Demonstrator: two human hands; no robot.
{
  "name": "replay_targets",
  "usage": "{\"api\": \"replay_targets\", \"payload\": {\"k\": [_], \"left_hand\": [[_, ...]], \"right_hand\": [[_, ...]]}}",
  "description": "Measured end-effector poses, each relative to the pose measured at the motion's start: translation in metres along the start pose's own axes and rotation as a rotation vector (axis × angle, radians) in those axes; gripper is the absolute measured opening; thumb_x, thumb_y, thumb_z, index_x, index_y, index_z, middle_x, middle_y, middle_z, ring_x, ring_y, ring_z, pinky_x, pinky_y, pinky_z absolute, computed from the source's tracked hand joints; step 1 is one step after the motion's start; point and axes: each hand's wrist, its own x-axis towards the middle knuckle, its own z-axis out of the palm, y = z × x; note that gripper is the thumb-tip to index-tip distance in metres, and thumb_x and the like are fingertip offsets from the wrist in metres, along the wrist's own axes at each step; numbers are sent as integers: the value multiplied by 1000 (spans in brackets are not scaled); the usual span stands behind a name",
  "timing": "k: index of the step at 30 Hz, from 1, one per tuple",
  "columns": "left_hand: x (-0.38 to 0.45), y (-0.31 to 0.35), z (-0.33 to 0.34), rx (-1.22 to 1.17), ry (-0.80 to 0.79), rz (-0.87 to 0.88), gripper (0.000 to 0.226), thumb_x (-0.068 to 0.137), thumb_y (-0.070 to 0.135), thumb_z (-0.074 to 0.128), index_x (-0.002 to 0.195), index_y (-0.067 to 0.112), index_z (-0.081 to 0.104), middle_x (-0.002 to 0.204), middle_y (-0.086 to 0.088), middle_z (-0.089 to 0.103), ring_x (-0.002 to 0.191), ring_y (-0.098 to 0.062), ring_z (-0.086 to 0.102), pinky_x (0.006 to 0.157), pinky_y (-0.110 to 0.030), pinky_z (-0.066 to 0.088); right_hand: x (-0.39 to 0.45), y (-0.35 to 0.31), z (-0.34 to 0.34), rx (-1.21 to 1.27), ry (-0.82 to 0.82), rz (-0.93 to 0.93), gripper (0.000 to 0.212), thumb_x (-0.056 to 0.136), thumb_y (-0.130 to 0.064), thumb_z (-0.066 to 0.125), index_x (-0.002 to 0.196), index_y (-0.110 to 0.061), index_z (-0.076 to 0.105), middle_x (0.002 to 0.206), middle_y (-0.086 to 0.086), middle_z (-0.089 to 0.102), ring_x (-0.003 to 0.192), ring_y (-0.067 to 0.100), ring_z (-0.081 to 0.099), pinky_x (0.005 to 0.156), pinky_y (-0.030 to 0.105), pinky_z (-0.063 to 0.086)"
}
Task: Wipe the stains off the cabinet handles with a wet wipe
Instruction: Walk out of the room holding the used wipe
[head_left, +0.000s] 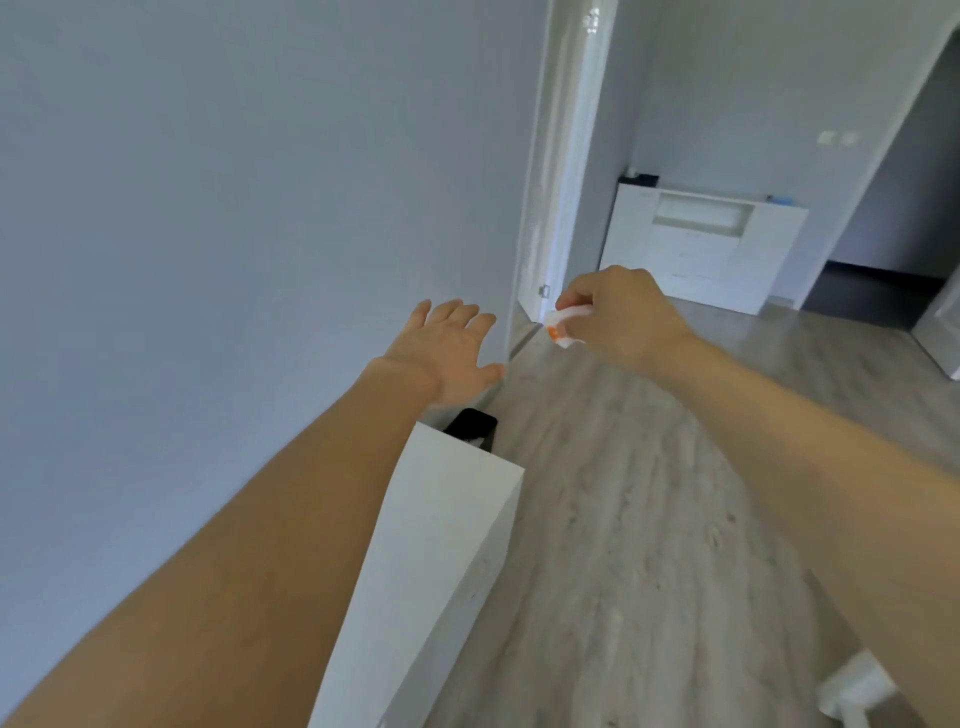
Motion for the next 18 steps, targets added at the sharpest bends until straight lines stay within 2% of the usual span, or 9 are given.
{"api": "replay_targets", "payload": {"k": [4,8,10,12,16,18], "left_hand": [[122,28,42,-13,4,35,66,98,51,32,152,21,7,159,-2,5,146,-18,-2,118,-41,-4],[232,39,74,-42,-56,-24,65,99,51,29,152,22,4,160,-2,2,146,-18,-3,117,-40,-6],[278,33,90,-44,-72,-52,65,99,51,28,152,23,3,160,-2,1,146,-18,-4,117,-40,-7],[310,21,106,-54,-93,-90,65,99,52,27,152,24,3,160,-1,1,146,-18,-4,117,-40,-7],[374,-20,144,-68,-140,-220,65,98,53,29,152,25,4,160,-2,1,146,-18,-6,117,-41,-7],[408,-43,165,-75,-148,-271,65,98,53,29,152,25,4,160,-2,1,146,-18,-6,117,-40,-7]], "right_hand": [[83,98,2,-33,-28,21,11,83,-14,66,93,-11,69,103,9,66,99,25,59,86,39,52],[176,181,7,-49,-78,-2,1,83,-13,66,82,-13,66,102,9,67,95,25,60,81,36,51],[228,213,17,-63,-103,-5,4,82,-12,67,87,-11,67,103,9,66,96,25,60,82,36,51],[281,233,37,-56,-138,-6,15,80,-10,68,95,-9,70,103,10,65,98,25,60,83,35,51],[381,249,106,-9,-239,-100,8,80,-9,67,85,-14,70,87,4,60,94,22,59,82,30,49],[425,250,146,11,-281,-163,11,82,-10,66,91,-12,71,95,7,63,94,24,59,82,30,47]]}}
